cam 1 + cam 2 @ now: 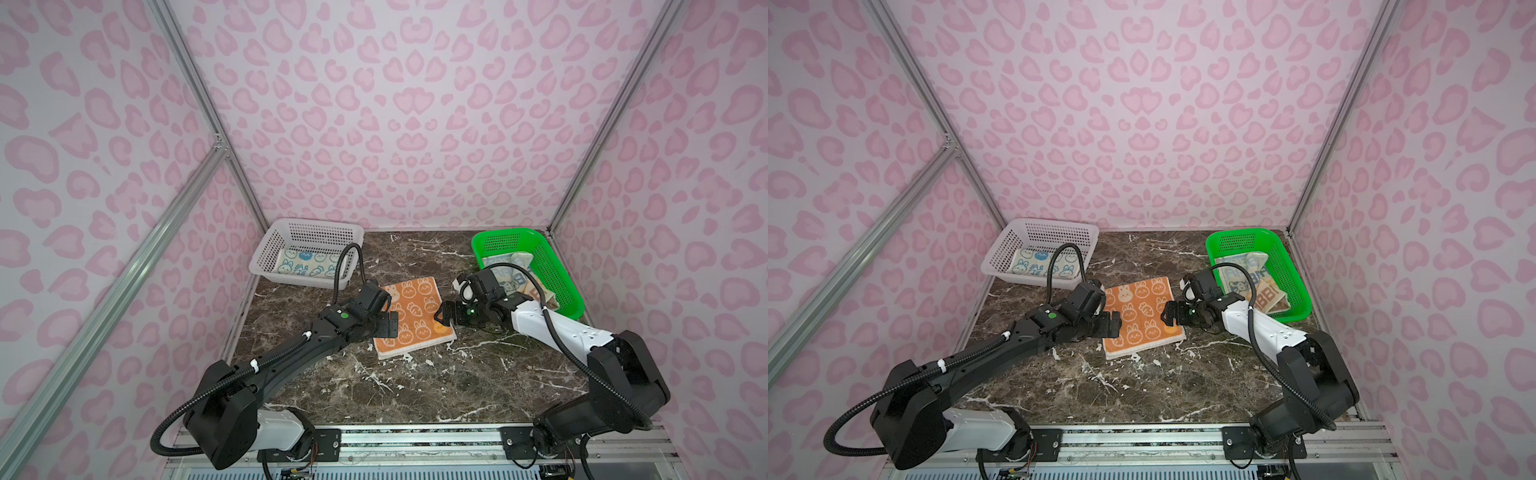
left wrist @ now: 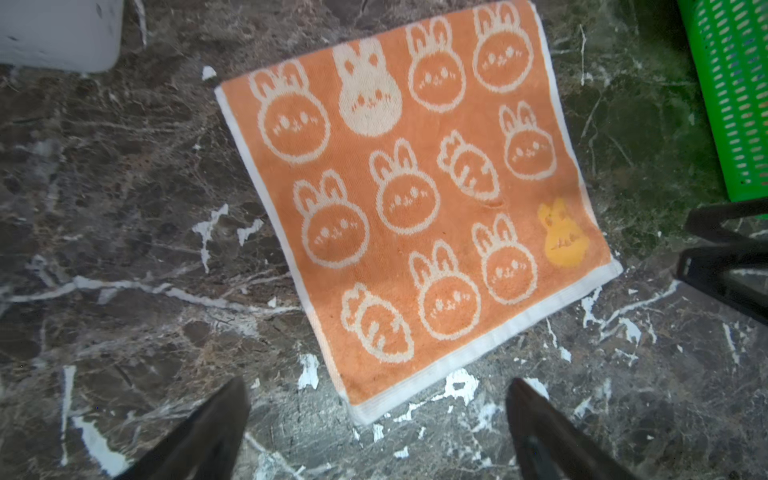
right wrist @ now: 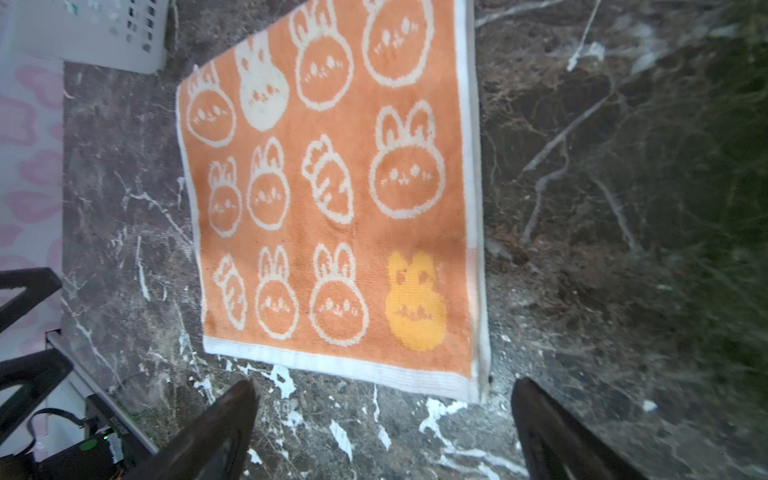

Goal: Fold and stack the towels
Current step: 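Open both grippers and release the orange towel's corners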

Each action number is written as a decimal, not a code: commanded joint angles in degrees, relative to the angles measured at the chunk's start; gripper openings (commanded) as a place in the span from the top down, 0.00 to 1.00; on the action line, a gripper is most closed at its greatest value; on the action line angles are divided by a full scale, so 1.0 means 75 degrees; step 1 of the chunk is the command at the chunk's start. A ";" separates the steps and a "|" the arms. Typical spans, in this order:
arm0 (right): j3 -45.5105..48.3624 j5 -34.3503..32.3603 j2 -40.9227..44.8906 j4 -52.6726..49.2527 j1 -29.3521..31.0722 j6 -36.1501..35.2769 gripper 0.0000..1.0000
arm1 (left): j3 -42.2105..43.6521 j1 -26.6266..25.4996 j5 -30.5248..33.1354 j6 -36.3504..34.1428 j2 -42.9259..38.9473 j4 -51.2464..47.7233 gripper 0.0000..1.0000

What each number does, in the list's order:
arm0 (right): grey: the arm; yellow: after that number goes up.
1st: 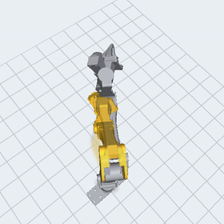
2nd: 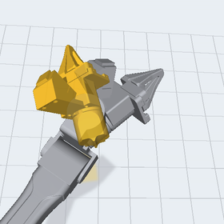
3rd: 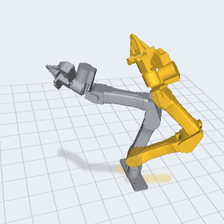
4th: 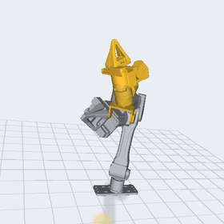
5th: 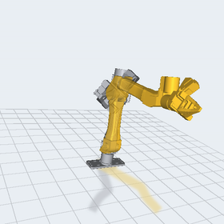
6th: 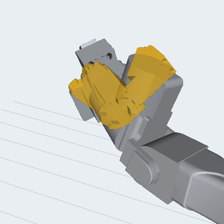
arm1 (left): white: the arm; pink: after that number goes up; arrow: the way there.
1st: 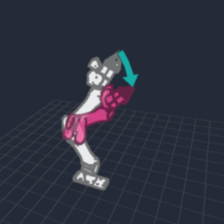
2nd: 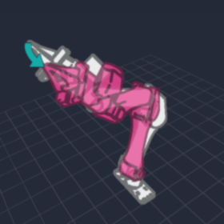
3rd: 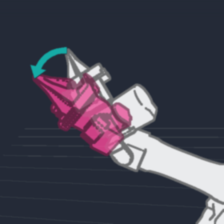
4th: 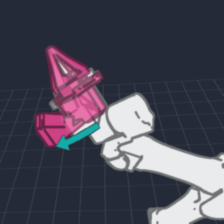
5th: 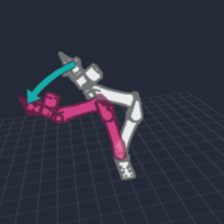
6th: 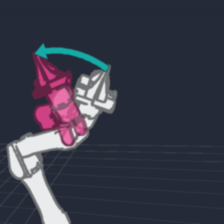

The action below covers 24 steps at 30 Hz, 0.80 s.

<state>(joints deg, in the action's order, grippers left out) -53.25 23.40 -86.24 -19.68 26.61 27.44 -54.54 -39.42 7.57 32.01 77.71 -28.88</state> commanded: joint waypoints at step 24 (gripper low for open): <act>0.1541 0.0687 -0.0814 0.2060 0.0094 0.1047 0.01 | -0.0038 0.0826 -0.2271 0.1329 0.2709 0.1850 0.01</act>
<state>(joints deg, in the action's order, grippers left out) -43.40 31.29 -92.31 -1.91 26.76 33.67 -52.95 -33.43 -10.26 44.03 96.03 -13.47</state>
